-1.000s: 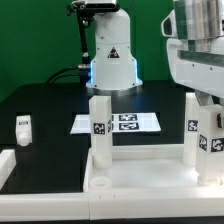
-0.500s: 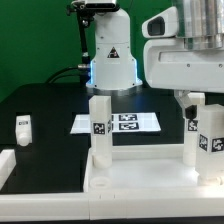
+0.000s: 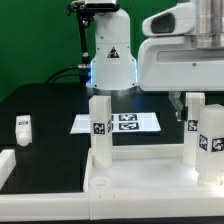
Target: Assemble desk
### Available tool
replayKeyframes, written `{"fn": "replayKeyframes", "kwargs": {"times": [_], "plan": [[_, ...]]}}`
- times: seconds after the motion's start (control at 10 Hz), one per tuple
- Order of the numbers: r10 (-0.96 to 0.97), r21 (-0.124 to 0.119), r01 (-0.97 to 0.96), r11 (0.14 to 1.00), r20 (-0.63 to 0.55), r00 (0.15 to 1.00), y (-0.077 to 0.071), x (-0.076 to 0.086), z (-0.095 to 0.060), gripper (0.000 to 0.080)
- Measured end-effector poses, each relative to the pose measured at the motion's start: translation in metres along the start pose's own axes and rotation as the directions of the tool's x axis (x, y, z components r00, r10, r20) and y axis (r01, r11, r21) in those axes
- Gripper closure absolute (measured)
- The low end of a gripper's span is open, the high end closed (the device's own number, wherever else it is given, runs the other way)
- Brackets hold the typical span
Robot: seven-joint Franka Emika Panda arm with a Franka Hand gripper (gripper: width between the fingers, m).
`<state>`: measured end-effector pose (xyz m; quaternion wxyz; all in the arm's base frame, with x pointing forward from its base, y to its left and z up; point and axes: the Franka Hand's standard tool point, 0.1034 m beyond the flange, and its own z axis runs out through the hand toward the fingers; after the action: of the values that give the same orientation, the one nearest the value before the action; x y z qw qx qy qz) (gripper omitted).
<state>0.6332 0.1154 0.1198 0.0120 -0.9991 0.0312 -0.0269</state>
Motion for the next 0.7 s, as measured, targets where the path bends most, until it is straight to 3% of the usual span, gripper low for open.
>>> {"fn": "replayKeyframes", "kwargs": {"times": [0.2, 0.3, 0.4, 0.5, 0.7], "plan": [[-0.248, -0.003, 0.248, 0.969, -0.011, 0.969, 0.0010, -0.0007, 0.0022, 0.0150], [-0.157, 0.000, 0.157, 0.988, -0.010, 0.988, 0.0005, -0.0009, 0.0026, 0.0150], [-0.157, -0.002, 0.157, 0.988, -0.010, 0.988, 0.0013, -0.0008, 0.0028, 0.0284], [-0.136, -0.001, 0.136, 0.991, -0.009, 0.991, 0.0012, -0.0010, 0.0032, 0.0284], [0.042, 0.002, -0.042, 0.999, -0.008, 0.999, 0.0009, -0.0012, 0.0035, 0.0517]]}}
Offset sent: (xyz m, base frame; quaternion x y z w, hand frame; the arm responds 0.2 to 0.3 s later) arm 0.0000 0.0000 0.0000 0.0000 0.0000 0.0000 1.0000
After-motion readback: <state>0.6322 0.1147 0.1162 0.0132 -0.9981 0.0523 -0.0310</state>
